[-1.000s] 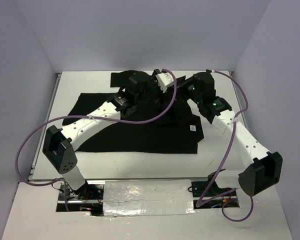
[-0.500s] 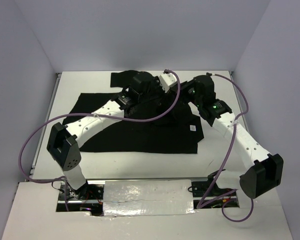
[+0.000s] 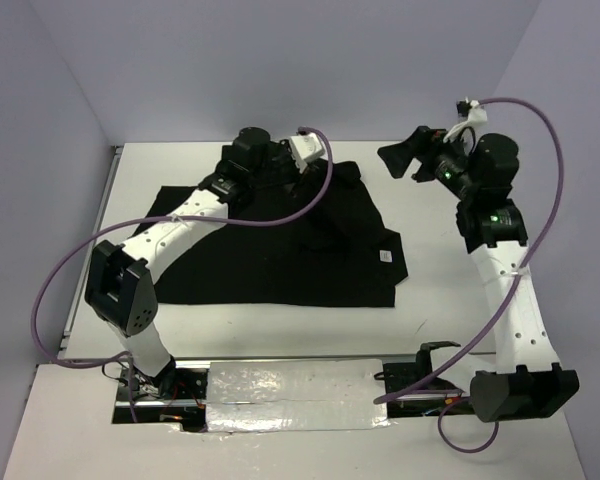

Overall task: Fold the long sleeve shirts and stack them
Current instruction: Fold the shirt

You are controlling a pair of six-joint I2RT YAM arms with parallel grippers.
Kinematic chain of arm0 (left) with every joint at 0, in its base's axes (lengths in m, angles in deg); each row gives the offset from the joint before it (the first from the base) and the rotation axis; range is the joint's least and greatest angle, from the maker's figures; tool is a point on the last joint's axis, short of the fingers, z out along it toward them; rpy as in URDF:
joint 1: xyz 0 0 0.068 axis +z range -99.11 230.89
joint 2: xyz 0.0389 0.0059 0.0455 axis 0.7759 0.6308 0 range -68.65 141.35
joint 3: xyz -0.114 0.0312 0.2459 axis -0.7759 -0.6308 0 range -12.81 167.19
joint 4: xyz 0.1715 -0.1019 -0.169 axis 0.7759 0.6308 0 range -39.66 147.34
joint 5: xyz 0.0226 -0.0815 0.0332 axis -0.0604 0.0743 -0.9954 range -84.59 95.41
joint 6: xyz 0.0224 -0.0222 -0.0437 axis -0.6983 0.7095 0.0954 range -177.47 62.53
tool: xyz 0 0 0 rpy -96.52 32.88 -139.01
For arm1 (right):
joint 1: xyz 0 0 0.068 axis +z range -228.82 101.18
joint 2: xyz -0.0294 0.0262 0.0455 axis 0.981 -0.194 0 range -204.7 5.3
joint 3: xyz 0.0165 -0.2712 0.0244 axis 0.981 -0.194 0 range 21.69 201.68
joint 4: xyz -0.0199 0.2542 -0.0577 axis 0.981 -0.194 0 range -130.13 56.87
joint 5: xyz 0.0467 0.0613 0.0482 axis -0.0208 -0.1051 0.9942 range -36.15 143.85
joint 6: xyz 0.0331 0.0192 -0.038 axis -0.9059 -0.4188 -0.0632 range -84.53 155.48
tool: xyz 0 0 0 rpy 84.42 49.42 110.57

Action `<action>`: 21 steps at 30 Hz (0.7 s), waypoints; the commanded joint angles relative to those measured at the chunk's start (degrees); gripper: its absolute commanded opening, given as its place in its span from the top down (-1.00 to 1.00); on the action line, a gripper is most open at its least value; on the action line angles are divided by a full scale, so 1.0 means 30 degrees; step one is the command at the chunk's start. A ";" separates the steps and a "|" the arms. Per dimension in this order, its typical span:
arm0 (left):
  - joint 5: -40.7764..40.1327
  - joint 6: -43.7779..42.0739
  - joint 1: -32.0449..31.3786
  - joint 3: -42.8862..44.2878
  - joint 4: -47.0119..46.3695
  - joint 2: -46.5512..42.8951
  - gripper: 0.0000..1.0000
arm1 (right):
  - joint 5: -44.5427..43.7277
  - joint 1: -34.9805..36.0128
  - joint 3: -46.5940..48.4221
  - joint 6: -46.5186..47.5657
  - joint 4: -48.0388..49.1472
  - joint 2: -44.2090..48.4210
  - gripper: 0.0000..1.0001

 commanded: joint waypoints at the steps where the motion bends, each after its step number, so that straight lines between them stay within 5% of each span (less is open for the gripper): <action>1: 0.3856 0.0679 0.0995 0.0573 -0.2285 -0.0469 1.00 | 0.6666 -0.0830 0.1951 0.8152 -0.0323 -0.0010 -0.88; 7: 0.5384 0.2174 0.1496 0.1248 -0.3810 0.0206 1.00 | 0.9743 -0.1241 0.1608 1.4048 -0.4224 -0.3116 -0.60; 13: 0.6205 0.2995 0.1525 0.1511 -0.4252 0.0557 1.00 | 0.9690 -0.1066 -0.2404 1.3145 0.2464 -0.3530 -0.62; 21: 0.6234 0.3464 0.1525 0.1745 -0.4545 0.0704 1.00 | 1.0710 -0.0920 -0.2852 1.4231 0.4795 -0.4318 -0.62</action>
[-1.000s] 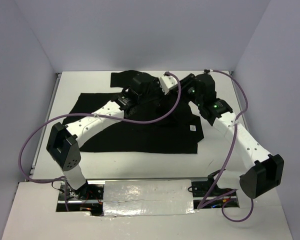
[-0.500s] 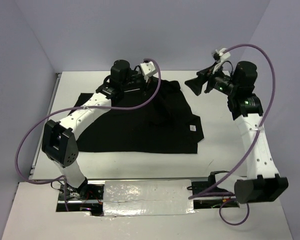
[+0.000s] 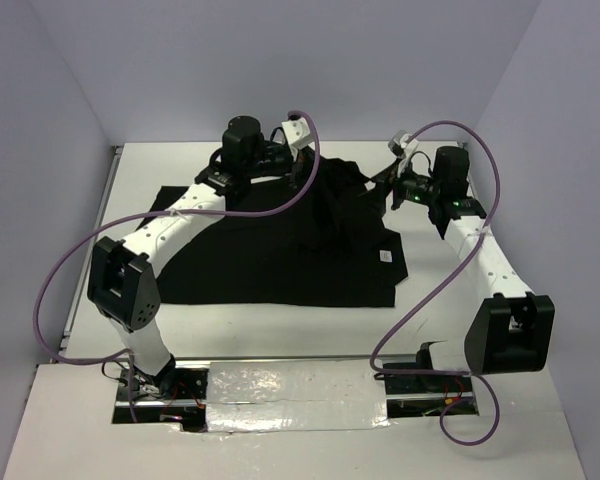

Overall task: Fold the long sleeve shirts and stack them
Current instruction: Fold the shirt

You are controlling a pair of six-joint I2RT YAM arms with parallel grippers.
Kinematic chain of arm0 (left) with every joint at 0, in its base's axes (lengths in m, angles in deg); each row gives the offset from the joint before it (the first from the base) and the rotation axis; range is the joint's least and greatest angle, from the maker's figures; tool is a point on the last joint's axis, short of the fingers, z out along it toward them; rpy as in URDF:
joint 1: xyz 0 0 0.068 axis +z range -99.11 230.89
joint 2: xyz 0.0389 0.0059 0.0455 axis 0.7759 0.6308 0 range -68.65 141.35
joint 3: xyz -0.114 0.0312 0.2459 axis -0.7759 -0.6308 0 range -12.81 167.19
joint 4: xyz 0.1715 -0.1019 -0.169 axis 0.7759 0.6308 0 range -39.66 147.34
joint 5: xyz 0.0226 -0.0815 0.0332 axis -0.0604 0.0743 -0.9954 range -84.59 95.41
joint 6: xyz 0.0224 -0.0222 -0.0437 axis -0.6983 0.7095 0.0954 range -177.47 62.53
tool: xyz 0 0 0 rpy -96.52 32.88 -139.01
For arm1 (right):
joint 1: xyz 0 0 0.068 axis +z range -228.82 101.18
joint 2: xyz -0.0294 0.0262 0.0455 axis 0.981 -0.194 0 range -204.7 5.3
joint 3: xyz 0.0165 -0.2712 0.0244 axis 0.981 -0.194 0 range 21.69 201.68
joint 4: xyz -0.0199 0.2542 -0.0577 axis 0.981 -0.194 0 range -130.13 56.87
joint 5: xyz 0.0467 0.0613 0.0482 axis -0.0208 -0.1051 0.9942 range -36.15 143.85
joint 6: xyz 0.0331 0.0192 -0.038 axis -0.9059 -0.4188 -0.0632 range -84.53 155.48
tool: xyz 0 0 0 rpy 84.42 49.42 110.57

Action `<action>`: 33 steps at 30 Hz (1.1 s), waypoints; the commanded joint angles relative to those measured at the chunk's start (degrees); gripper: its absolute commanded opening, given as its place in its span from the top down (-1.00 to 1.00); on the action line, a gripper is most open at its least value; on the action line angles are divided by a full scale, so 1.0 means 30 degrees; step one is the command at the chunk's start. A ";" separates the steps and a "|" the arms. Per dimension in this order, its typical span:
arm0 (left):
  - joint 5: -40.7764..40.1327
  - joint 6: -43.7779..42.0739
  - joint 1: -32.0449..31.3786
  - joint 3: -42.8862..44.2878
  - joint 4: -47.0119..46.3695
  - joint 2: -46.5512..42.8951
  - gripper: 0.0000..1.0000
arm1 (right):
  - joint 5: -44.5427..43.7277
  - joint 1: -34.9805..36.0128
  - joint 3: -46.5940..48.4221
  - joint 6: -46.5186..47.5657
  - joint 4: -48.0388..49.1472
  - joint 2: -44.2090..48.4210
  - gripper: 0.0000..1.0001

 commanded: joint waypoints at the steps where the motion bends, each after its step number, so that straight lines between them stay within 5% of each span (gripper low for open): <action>1: 0.0828 0.0528 -0.0026 0.0901 -0.1339 0.0223 1.00 | 0.1648 0.0231 0.0478 0.0125 0.3221 0.0001 -0.62; 15: 0.1706 0.0528 -0.0026 0.0784 -0.1310 0.0399 1.00 | -0.0515 0.1727 0.2675 -0.0231 0.3695 -0.1084 -0.45; 21: 0.1942 0.0383 -0.0026 0.1164 -0.1164 0.0692 1.00 | -0.1832 0.2898 0.4578 0.1819 0.0593 -0.2196 0.19; 25: 0.1766 0.0089 0.0061 0.1370 -0.0988 0.0722 1.00 | -0.2591 0.2987 0.5427 0.1589 -0.0696 -0.2577 1.00; 33: 0.0217 -0.2369 0.0324 0.2567 -0.0519 0.1306 0.84 | -0.7745 0.3600 0.6365 0.1322 -0.0381 -0.1936 1.00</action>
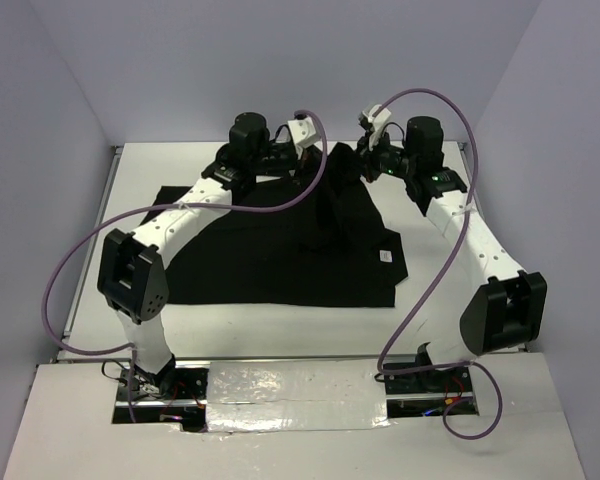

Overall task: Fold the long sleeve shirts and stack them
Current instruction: Fold the shirt

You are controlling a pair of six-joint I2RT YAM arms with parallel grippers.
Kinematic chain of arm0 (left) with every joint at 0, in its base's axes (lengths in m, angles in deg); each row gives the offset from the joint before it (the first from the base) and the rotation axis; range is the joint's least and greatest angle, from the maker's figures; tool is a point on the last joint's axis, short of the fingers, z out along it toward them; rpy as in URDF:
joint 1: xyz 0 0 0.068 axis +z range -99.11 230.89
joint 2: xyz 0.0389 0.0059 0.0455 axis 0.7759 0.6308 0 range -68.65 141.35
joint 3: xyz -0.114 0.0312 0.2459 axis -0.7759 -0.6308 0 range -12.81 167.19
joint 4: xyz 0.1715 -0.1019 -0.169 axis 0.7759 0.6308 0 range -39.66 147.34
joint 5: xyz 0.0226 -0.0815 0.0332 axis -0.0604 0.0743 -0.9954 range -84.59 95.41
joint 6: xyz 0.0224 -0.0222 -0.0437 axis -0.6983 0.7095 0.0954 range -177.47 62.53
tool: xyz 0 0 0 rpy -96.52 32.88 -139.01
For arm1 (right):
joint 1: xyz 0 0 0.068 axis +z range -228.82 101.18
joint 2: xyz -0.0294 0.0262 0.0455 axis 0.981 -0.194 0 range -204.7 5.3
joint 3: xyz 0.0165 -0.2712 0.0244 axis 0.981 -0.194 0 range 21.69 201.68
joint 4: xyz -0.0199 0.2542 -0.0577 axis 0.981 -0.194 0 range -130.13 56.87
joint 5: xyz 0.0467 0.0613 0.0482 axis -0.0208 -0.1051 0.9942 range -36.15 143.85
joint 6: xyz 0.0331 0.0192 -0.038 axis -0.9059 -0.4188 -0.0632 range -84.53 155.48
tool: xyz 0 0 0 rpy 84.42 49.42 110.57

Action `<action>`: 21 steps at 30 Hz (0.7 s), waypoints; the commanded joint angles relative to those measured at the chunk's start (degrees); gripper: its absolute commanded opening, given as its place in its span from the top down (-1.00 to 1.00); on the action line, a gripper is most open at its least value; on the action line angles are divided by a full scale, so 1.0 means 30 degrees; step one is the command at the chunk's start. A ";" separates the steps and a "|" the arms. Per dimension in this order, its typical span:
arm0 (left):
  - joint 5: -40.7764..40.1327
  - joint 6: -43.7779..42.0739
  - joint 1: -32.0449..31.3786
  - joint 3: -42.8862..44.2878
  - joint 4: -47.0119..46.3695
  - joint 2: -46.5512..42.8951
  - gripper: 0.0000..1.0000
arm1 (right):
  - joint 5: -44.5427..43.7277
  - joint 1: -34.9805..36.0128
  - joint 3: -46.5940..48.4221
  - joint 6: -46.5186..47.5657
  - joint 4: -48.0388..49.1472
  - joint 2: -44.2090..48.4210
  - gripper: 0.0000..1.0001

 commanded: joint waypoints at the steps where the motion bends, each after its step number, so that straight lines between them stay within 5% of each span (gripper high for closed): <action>1: -0.1109 -0.2209 0.0223 0.1958 -0.0650 0.0475 0.81 | -0.4346 0.0490 0.1194 0.0150 0.0656 0.0754 1.00; 6: -0.1761 -0.2654 0.0808 0.4153 -0.0298 0.1736 0.72 | -0.8156 0.1809 0.1604 0.1174 0.2211 0.1458 1.00; 15: -0.1087 -0.5580 0.1453 0.3720 0.1313 0.1680 0.37 | -1.0092 0.3504 0.0904 0.2464 -0.0218 0.1954 1.00; 21: -0.0709 -0.5758 0.2127 0.5678 0.1896 0.2878 0.51 | -1.0242 0.3919 -0.0416 0.1322 0.0571 0.3040 1.00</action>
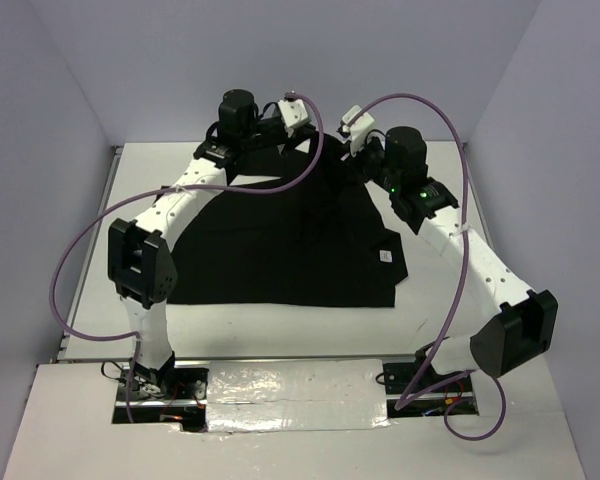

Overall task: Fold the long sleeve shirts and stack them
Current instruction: Fold the shirt

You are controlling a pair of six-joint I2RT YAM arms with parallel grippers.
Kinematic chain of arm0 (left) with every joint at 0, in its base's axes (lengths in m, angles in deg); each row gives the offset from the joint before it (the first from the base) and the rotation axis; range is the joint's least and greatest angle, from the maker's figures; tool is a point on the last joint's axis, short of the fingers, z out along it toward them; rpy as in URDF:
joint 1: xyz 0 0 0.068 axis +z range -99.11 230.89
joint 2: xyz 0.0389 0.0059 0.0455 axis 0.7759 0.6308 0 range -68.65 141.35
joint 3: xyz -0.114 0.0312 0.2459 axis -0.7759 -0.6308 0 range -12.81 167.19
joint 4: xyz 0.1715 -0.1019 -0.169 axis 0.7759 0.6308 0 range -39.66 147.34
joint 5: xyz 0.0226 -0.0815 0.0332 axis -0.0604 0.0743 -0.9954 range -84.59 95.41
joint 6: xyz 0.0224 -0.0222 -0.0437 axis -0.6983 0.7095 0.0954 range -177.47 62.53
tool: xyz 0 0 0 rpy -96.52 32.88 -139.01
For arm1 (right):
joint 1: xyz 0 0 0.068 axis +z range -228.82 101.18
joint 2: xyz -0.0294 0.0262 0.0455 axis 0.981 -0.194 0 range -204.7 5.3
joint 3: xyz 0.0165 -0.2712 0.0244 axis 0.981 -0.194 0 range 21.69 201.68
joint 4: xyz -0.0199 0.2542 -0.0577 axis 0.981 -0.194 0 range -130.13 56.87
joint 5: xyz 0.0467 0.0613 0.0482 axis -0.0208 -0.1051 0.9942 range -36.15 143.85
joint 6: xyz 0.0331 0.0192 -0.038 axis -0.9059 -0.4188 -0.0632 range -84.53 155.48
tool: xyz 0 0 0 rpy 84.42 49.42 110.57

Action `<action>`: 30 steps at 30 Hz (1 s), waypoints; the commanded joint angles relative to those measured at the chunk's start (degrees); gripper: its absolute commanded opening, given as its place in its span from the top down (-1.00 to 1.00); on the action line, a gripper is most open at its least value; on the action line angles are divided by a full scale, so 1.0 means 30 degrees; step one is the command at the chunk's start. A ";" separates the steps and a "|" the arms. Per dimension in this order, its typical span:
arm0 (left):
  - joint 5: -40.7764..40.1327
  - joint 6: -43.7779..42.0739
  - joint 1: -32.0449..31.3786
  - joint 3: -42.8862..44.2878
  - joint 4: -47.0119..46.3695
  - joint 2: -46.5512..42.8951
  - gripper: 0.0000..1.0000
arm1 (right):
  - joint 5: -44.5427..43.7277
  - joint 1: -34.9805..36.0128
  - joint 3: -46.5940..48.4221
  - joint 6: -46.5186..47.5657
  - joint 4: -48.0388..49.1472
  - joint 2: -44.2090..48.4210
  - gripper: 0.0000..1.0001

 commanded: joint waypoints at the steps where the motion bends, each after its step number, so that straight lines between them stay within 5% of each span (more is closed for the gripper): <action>1: 0.0872 -0.0893 0.0394 0.1717 0.0122 0.0731 0.53 | -0.0574 0.0102 -0.0118 -0.0398 0.0688 0.1074 1.00; 12: 0.2164 -0.2035 0.0422 0.1166 0.1059 0.0382 0.45 | -0.2657 0.0365 0.2549 0.2467 -0.1095 -0.0187 1.00; 19: 0.3775 -0.5749 0.0335 -0.1003 0.6500 -0.1200 0.16 | -0.2275 0.2355 -0.1868 0.4349 -0.1945 0.2886 1.00; 30: 0.3632 -1.2403 0.0073 -0.4839 1.3006 -0.3661 -0.08 | -0.1308 0.7102 -0.5566 0.1333 -0.6836 0.4679 1.00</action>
